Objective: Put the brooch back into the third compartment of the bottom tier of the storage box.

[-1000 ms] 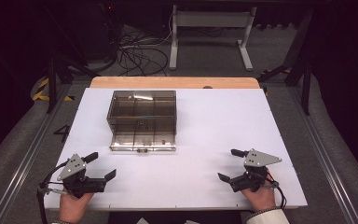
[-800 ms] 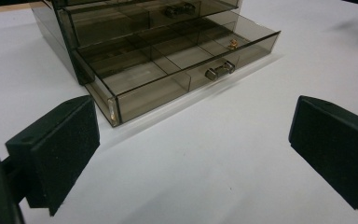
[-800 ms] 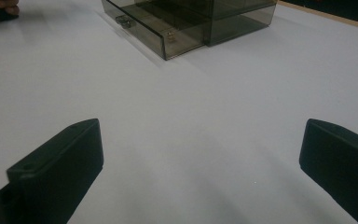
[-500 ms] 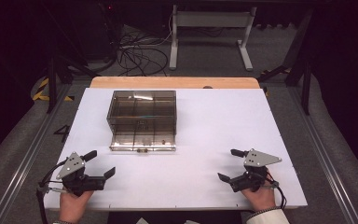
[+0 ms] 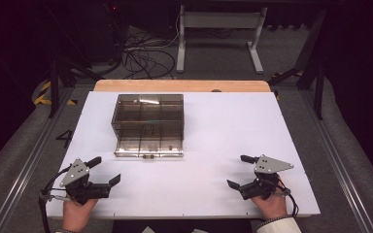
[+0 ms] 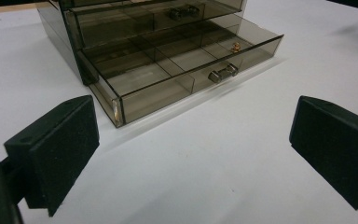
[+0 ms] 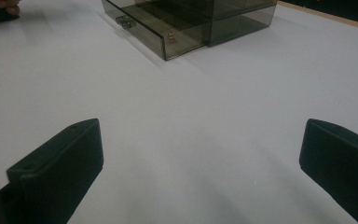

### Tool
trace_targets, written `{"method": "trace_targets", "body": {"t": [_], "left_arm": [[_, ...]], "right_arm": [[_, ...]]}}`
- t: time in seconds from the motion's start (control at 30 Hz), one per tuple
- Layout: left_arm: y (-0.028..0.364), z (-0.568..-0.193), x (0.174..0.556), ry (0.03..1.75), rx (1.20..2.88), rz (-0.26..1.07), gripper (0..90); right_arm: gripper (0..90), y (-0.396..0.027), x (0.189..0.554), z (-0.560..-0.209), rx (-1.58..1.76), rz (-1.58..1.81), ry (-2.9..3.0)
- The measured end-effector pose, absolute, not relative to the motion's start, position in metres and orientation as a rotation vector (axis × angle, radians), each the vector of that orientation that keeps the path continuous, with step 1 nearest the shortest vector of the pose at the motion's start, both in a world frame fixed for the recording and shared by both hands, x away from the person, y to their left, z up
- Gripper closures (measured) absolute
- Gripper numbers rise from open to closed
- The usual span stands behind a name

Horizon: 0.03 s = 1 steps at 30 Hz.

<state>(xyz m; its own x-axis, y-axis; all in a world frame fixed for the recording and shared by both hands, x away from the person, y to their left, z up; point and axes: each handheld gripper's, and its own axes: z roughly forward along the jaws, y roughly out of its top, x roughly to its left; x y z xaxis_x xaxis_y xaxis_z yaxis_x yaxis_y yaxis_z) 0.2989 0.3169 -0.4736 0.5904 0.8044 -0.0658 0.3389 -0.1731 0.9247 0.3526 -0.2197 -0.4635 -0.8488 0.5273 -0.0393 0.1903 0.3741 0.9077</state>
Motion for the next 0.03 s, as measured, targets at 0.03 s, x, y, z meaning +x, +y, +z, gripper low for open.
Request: {"method": "trace_targets", "body": {"t": [0.03], "left_arm": [[0.3168, -0.4736, 0.2992, 0.942, 1.766, 0.547, 1.2]], "right_arm": [[0.6, -0.2197, 0.3526, -0.4635, 0.631, 1.467, 2.316]]}}
